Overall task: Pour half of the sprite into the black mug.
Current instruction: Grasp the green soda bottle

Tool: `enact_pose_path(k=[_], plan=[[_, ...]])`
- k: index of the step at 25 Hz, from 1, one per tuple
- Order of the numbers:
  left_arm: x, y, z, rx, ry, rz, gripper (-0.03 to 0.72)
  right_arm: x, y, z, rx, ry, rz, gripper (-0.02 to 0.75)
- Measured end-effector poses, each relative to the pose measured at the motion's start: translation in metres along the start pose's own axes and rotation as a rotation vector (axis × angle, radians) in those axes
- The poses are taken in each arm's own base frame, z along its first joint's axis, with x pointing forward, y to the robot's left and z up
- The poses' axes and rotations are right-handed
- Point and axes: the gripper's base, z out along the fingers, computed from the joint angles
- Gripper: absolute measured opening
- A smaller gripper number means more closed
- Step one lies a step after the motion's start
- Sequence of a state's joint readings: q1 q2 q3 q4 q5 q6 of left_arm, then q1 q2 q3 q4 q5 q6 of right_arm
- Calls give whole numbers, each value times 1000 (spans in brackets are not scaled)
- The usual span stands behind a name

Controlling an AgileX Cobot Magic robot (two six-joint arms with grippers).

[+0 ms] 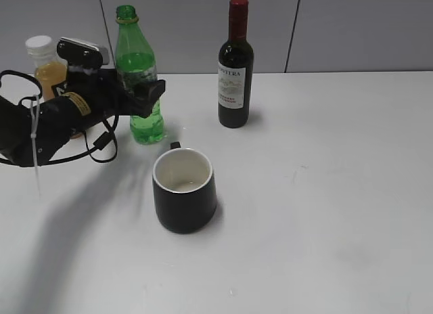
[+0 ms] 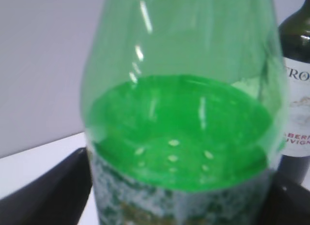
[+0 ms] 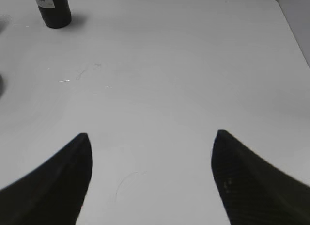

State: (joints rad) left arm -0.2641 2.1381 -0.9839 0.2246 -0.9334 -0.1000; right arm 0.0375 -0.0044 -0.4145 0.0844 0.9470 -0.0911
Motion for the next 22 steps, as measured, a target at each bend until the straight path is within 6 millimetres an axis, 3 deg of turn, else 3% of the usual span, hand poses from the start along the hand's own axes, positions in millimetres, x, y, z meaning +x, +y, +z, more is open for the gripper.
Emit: enact_pose_path(k=[10, 13, 18, 22], plan=[[4, 3, 18, 2, -11, 8, 682, 0, 0, 0, 0, 0, 0, 581], [5, 4, 18, -1, -6, 8, 636, 0, 0, 0, 0, 0, 0, 581], [5, 5, 18, -3, -2, 6, 471, 0, 0, 0, 0, 0, 0, 581], [5, 5, 18, -4, -5, 6, 463, 0, 0, 0, 0, 0, 0, 581]])
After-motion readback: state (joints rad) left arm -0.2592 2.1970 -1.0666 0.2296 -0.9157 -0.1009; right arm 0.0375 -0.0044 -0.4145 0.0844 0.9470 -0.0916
